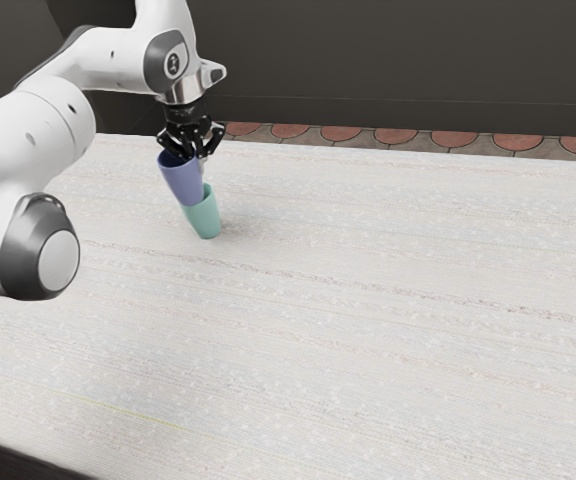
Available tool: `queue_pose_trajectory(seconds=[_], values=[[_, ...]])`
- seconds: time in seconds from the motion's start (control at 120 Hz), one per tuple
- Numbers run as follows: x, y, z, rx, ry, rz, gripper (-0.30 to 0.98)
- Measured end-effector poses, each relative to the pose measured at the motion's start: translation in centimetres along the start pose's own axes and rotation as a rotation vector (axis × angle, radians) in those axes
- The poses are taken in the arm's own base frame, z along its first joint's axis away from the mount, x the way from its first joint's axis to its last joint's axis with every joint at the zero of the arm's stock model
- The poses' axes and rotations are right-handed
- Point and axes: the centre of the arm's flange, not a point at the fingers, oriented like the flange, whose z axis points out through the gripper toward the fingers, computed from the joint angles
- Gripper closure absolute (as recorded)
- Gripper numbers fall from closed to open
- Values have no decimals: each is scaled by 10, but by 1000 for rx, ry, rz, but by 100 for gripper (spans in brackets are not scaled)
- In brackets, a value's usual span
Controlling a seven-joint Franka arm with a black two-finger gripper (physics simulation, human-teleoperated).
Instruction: Place the right cup onto the left cup
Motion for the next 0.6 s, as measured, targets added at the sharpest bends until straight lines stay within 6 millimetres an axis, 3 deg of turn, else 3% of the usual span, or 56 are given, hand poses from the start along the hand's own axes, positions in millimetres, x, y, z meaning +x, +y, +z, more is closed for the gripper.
queue_pose_trajectory(seconds=[0.258, 0.6], values=[[3, 9, -7, -7, 15, 24, 78], [15, 4, 5, 3, 13, 23, 78]])
